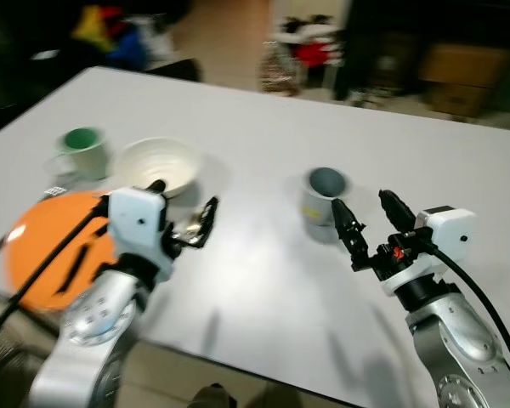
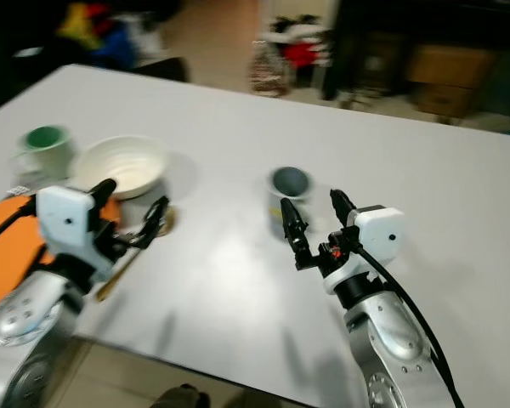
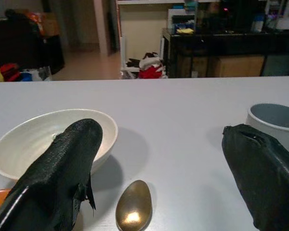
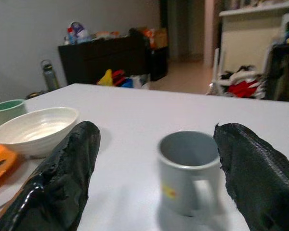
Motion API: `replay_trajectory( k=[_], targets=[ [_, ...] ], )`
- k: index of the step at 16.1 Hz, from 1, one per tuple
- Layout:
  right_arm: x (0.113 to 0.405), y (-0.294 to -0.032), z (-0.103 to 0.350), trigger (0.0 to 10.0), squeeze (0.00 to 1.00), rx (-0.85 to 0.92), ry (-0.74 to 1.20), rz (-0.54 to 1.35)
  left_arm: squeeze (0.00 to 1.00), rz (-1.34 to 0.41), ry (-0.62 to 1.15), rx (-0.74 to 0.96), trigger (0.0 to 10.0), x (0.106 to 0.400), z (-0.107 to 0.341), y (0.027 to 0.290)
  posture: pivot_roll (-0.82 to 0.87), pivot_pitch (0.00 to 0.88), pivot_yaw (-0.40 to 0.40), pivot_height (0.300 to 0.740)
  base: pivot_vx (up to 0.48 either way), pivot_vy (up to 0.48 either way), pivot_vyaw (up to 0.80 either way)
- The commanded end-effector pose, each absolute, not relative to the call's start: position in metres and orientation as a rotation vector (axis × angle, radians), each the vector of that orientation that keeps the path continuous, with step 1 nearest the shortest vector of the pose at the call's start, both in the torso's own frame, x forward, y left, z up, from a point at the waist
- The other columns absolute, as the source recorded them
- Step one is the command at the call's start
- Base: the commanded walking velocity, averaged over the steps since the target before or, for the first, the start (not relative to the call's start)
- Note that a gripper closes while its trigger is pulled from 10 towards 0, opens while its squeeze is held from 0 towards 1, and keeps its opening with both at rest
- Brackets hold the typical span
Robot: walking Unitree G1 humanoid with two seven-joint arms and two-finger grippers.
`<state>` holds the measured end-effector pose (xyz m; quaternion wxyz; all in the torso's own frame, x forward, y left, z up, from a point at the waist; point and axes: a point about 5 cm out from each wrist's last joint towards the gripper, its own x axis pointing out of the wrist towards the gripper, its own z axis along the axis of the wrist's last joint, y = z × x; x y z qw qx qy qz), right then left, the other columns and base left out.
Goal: Setting the table
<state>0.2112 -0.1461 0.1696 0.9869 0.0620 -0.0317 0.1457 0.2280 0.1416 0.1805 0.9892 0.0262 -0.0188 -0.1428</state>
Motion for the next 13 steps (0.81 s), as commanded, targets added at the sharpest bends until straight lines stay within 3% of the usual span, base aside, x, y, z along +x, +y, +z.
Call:
replay_trajectory(
  k=[1,7,13],
  targets=[
    [0.209,-0.147,0.174,10.0,1.00,0.117,-0.060,0.277,0.00,-0.283,-0.036,0.060,10.0,0.229,0.181,0.138,0.09,0.000,0.025,0.740,0.000,0.000,0.80],
    [0.213,-0.134,0.173,10.0,1.00,0.094,-0.015,0.342,0.00,-0.311,-0.044,0.089,10.0,0.234,0.181,0.132,0.10,0.000,0.016,0.740,0.000,0.000,0.80],
    [0.212,-0.135,0.171,10.0,1.00,0.074,0.003,0.318,0.00,-0.321,-0.039,0.115,10.0,0.235,0.177,0.131,0.08,0.000,0.031,0.740,0.000,0.000,0.80]
  ],
)
